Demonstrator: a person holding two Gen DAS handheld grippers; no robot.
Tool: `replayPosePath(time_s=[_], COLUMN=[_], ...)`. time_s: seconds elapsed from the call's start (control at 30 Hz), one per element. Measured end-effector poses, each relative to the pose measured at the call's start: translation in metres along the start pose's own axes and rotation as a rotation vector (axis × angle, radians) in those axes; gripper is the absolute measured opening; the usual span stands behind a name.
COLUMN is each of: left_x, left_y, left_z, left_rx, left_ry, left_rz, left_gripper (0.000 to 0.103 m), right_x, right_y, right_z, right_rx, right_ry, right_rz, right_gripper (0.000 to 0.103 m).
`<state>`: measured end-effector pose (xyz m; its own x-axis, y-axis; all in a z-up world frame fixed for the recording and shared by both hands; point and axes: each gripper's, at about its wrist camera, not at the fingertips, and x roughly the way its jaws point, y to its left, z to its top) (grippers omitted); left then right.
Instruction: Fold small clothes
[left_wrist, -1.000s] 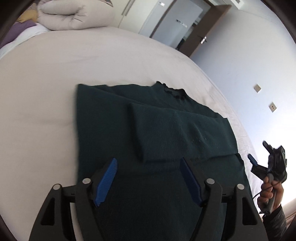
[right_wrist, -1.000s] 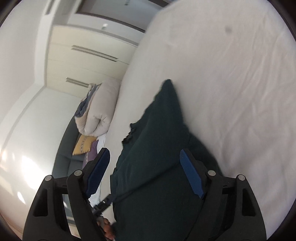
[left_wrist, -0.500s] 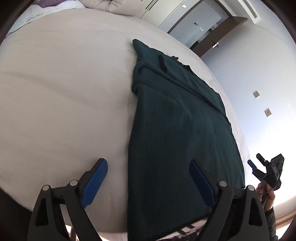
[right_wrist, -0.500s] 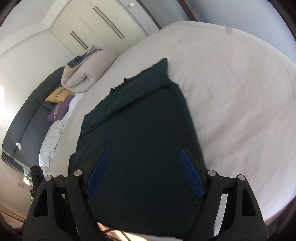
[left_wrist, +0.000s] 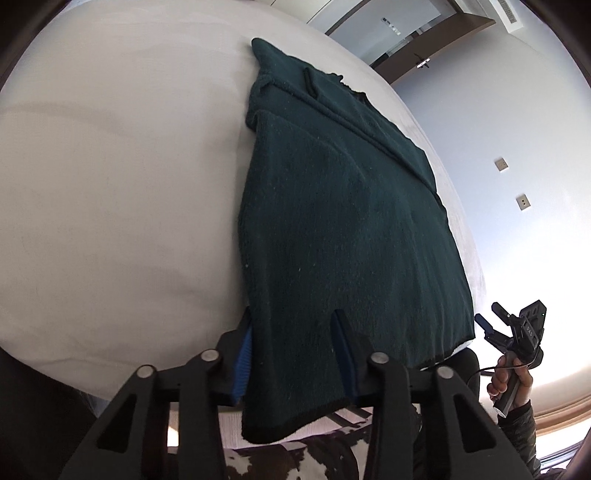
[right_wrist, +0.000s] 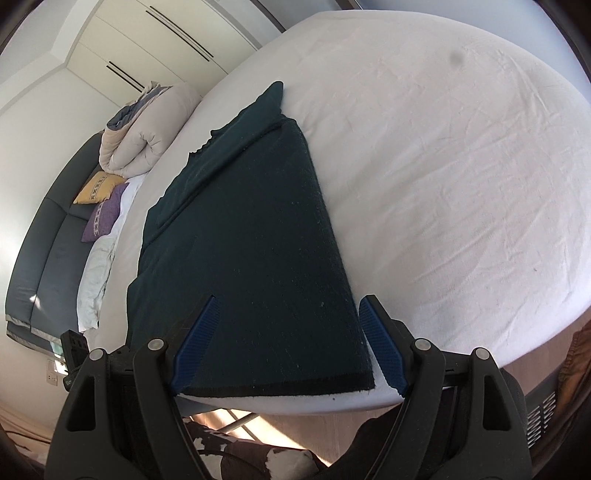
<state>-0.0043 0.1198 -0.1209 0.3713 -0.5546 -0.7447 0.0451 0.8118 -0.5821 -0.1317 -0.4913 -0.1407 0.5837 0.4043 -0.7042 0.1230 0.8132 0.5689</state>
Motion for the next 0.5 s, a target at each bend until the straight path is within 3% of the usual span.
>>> replayPosePath(time_s=[0.1,0.27,0.33,0.4,0.5], left_x=[0.003,0.004,0.005,0.007,0.008], left_y=[0.001,0.002,0.004,0.007,0.009], left_z=[0.001,0.000,-0.001,-0.002,-0.006], left_rx=[-0.012,-0.028,-0.043,-0.054,-0.058], left_ry=[0.023,0.045,0.057,0.065,0.084], left_rz=[-0.017,-0.049,-0.063,-0.067,-0.078], left_gripper=[0.031,0.031,0.026,0.014,0.010], right_x=[0.000,0.002,0.003,0.005,0.010], right_y=[-0.003,-0.017,-0.026,-0.031,-0.033], right_z=[0.002,0.008,0.008,0.008,0.009], right_rx=[0.006,0.072,0.107,0.134,0.143], right_ry=[0.019,0.048,0.065,0.080,0.106], right_rz=[0.001,0.027,0.047,0.066,0.081], right_gripper=[0.078,0.078,0.078,0.078,0.078])
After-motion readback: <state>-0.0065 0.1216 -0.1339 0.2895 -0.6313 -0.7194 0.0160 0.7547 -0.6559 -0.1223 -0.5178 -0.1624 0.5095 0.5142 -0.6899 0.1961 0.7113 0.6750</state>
